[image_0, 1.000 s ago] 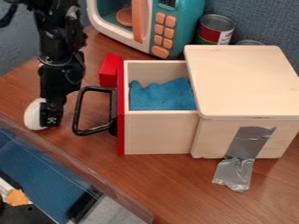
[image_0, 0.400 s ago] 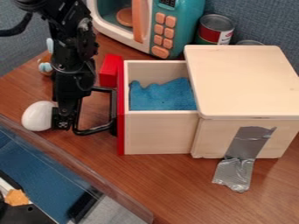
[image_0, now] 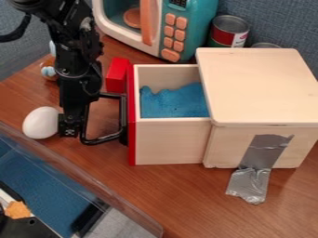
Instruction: Closed the drawer
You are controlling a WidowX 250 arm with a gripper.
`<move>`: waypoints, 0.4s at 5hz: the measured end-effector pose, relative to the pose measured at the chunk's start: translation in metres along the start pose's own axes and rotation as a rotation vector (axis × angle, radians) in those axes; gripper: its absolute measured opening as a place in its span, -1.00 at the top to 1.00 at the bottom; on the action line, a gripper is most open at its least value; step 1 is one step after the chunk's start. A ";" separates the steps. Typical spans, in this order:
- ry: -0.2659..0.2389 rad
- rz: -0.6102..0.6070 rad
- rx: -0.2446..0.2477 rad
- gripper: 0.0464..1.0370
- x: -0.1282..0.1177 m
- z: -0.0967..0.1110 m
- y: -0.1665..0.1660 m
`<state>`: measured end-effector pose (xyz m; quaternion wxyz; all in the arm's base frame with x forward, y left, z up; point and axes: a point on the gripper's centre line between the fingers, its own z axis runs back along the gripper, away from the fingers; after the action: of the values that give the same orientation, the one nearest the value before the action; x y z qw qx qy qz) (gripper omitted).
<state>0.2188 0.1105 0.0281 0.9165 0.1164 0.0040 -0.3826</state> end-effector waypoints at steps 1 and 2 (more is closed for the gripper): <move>-0.032 -0.004 -0.007 -0.92 0.012 0.001 0.001; -0.038 -0.041 -0.016 -0.92 0.030 -0.002 0.000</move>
<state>0.2400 0.0897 0.0229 0.9094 0.1016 -0.0080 -0.4033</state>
